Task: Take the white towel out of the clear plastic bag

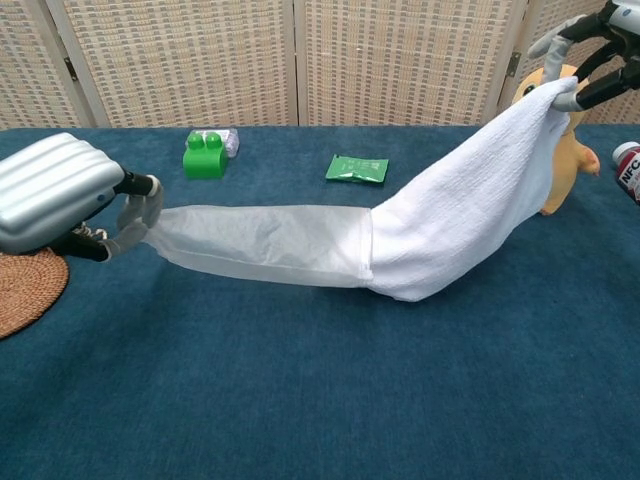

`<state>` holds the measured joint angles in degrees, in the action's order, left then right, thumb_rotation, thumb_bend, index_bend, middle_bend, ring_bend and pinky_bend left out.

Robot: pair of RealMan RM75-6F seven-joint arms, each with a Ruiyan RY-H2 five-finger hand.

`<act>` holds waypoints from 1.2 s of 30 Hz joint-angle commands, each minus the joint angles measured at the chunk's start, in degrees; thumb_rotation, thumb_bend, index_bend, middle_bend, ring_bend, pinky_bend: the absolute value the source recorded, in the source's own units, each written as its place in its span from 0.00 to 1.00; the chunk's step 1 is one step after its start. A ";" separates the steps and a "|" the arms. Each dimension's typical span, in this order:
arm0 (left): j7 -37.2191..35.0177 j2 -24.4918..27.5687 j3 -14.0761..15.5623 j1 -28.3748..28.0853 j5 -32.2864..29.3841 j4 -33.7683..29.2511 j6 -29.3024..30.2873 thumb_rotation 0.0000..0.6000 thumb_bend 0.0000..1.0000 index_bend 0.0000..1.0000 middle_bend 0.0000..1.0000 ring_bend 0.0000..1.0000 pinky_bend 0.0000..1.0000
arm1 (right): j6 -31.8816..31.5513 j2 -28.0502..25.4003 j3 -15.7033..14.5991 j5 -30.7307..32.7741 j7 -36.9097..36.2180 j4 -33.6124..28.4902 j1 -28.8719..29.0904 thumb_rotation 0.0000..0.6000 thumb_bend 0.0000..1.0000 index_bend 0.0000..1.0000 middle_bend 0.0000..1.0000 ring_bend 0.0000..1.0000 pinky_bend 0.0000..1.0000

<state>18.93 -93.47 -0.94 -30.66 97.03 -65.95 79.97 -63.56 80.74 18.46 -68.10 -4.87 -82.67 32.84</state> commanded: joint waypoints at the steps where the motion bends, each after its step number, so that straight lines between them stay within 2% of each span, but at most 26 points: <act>1: -0.09 0.48 -0.14 0.25 -0.23 0.10 0.15 1.00 0.45 0.58 0.63 0.76 0.93 | 0.40 0.49 0.31 0.17 0.09 0.34 0.67 1.00 0.58 0.73 0.23 0.10 0.33; 13: -1.35 1.53 -0.87 1.81 -2.15 1.24 0.62 1.00 0.45 0.58 0.62 0.75 0.93 | 0.47 0.67 2.08 0.72 1.46 -0.61 2.94 1.00 0.58 0.73 0.24 0.10 0.33; 29: -1.17 2.98 -2.85 1.82 -3.74 0.70 0.62 1.00 0.44 0.55 0.59 0.73 0.92 | 1.07 1.78 0.40 1.04 0.92 0.87 2.84 1.00 0.58 0.73 0.24 0.10 0.33; 32: -0.40 3.86 -2.44 1.68 -3.99 -1.14 -0.79 1.00 0.43 0.54 0.53 0.68 0.91 | 1.18 1.81 0.00 0.72 0.97 0.90 2.83 1.00 0.58 0.73 0.24 0.10 0.33; 34: 0.19 4.55 -2.20 1.62 -4.12 -2.75 -1.57 1.00 0.37 0.52 0.41 0.57 0.86 | 1.15 1.91 -0.19 0.54 0.99 1.02 2.83 1.00 0.56 0.73 0.24 0.10 0.33; 36: 0.28 4.93 -2.04 1.61 -4.21 -3.81 -2.05 1.00 0.23 0.51 0.29 0.44 0.77 | 0.99 2.12 -0.26 0.44 0.91 1.18 2.81 1.00 0.49 0.70 0.24 0.10 0.33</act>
<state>18.92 -89.02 -3.20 -29.00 92.97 -69.01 78.47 -62.54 82.82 18.23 -67.63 -3.92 -81.53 35.66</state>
